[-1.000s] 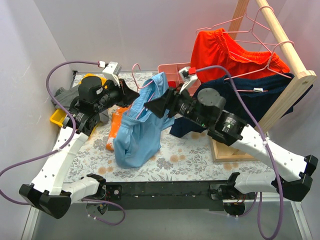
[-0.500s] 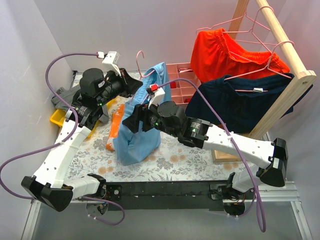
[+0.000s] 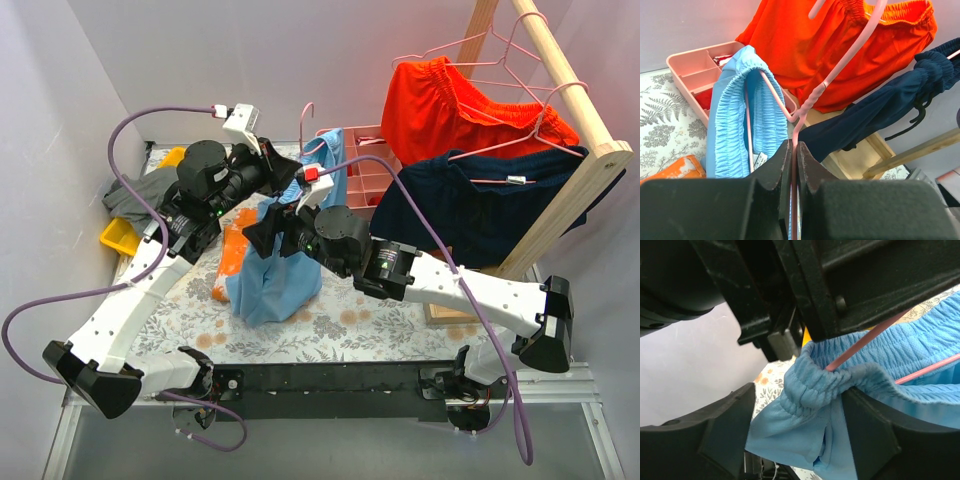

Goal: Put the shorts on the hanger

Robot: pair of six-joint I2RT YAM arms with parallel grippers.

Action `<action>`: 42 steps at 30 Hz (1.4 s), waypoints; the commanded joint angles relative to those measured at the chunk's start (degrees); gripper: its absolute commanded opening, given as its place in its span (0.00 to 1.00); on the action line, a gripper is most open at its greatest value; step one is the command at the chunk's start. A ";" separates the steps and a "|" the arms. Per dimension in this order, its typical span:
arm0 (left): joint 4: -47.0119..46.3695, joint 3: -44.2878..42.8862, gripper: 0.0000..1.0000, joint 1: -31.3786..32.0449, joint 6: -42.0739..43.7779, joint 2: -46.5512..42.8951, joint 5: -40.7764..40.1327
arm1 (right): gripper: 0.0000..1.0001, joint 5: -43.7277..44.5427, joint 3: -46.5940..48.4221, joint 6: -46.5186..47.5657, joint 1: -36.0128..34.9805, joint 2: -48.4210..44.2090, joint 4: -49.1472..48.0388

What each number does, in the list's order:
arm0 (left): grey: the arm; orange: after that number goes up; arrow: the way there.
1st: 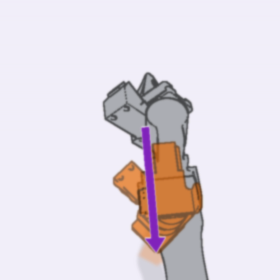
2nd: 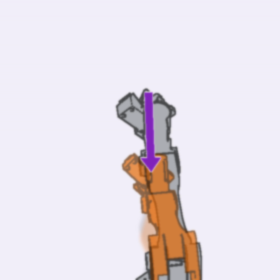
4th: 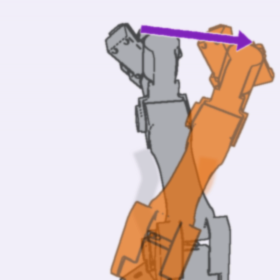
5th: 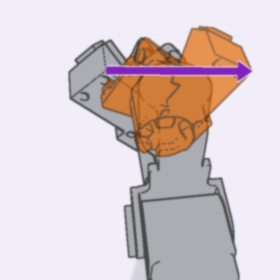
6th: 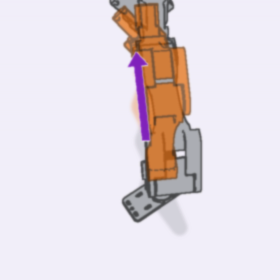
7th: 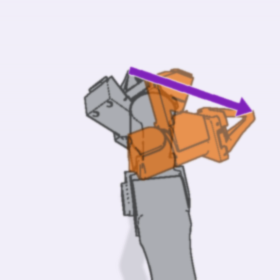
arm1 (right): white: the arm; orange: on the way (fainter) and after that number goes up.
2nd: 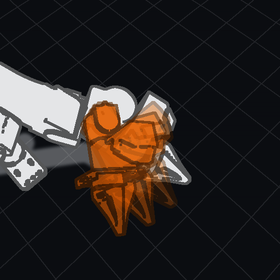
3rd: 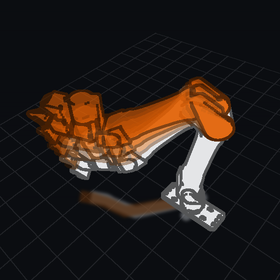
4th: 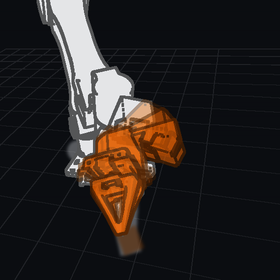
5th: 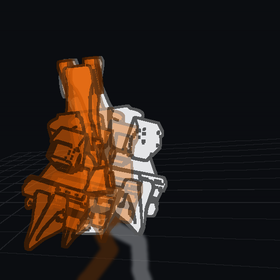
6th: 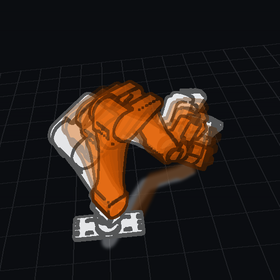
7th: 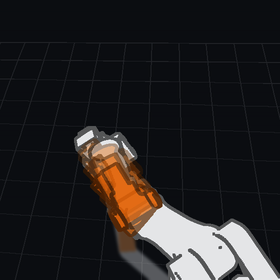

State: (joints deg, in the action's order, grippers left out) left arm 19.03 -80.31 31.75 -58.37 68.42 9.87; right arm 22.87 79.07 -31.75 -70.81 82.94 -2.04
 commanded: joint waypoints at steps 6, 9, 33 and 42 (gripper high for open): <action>-7.42 -0.98 0.00 1.30 -1.04 -1.98 0.32 | 0.45 -4.14 -5.32 -3.58 2.06 -2.34 -12.45; -7.42 -0.81 0.00 1.39 -1.13 -2.42 0.68 | 0.45 -7.40 -5.42 -4.20 3.30 -2.43 -14.21; -4.70 -2.57 0.29 1.39 -0.08 -4.79 2.09 | 0.01 -6.36 -2.61 -10.97 3.57 -3.75 -14.84; -1.81 -7.66 0.68 1.39 1.15 -4.96 0.25 | 0.01 0.23 5.13 -8.95 2.25 -1.46 -9.91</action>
State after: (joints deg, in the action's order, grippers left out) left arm 16.01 -84.03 32.86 -58.43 65.91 11.14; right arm 17.85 77.97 -43.11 -67.83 81.87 -8.84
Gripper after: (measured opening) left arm 0.646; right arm 0.152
